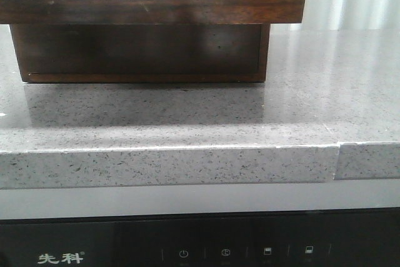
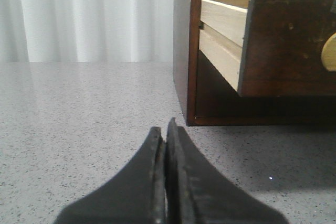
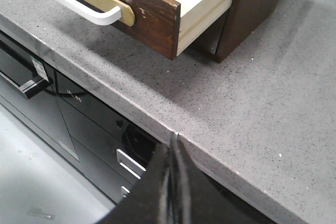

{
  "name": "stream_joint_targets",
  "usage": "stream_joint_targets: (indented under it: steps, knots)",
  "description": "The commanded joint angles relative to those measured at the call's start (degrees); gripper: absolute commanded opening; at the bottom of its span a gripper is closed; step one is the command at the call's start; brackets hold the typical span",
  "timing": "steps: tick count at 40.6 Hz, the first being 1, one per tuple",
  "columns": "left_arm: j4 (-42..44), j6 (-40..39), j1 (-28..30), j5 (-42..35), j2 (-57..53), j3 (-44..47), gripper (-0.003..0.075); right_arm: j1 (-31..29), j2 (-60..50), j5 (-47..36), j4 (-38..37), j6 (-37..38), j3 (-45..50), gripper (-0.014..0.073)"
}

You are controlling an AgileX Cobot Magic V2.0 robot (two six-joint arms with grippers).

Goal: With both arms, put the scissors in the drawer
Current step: 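Push the drawer closed away from the robot with the left gripper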

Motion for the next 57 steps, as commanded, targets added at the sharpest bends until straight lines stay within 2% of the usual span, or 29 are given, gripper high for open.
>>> stream_joint_targets:
  steps: [1, 47, 51, 57]
  knots:
    - [-0.36, 0.23, 0.32, -5.10, -1.10, 1.55, -0.0020, -0.22, 0.68, -4.11, -0.52, 0.14, -1.25, -0.0069]
    - [-0.36, 0.23, 0.40, -5.95, -1.10, 1.55, -0.0020, -0.22, 0.01, -4.76, -0.52, 0.14, -0.58, -0.0069]
    - [-0.36, 0.23, 0.40, -5.95, -1.10, 1.55, -0.0020, -4.16, -2.61, -7.73, -2.68, -0.41, 2.44, -0.0069]
    - [-0.36, 0.23, 0.40, -5.95, -1.10, 1.55, -0.0020, -14.46, -8.92, -19.74, -2.91, -0.41, 12.07, -0.0069]
